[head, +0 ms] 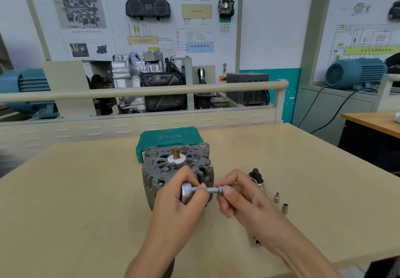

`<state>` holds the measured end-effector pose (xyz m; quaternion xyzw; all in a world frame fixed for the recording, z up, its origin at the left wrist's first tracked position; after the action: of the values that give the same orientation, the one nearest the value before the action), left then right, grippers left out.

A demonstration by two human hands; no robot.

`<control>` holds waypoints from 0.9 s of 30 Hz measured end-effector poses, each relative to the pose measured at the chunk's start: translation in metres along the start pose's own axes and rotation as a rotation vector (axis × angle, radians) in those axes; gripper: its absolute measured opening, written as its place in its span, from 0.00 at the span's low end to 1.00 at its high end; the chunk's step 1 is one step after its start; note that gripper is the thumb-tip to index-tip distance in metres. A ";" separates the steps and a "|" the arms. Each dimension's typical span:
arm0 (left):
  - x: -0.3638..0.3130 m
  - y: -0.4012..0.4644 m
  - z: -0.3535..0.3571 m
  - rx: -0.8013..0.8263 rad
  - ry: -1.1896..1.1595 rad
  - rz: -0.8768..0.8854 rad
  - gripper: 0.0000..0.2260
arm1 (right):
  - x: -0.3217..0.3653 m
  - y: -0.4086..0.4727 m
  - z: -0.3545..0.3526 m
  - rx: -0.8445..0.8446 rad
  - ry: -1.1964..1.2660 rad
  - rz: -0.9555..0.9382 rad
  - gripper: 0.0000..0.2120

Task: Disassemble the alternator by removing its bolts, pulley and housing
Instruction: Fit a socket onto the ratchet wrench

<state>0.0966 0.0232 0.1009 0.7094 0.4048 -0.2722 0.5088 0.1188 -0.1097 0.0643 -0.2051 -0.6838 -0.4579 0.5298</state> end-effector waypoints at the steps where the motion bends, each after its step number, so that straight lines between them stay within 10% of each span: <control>1: 0.002 0.000 -0.001 -0.007 -0.006 -0.011 0.10 | 0.000 0.001 0.002 -0.003 -0.007 -0.005 0.05; 9: 0.019 -0.001 0.003 0.029 -0.191 -0.215 0.05 | -0.020 0.008 0.010 -0.163 0.355 0.211 0.19; 15: 0.020 0.011 0.018 0.045 -0.775 -0.420 0.13 | -0.027 -0.002 0.052 0.163 0.236 0.580 0.22; 22: 0.003 0.023 -0.004 0.167 -0.243 -0.319 0.17 | 0.020 0.014 0.008 -0.231 -0.363 0.306 0.15; 27: -0.006 0.029 -0.061 0.031 -0.022 -0.123 0.18 | 0.072 0.050 0.002 -0.162 -0.754 0.042 0.23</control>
<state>0.1167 0.0739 0.1406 0.6880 0.4378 -0.3167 0.4845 0.1301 -0.0980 0.1504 -0.4142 -0.7879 -0.3919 0.2327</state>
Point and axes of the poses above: each hand's wrist, its own y-axis towards the middle knuckle, its own z-axis out of the palm, x = y × z, the point moved 7 cm from there along y, towards the middle knuckle, and after that the axes turned 11 degrees about x, right-handed, at the moved point
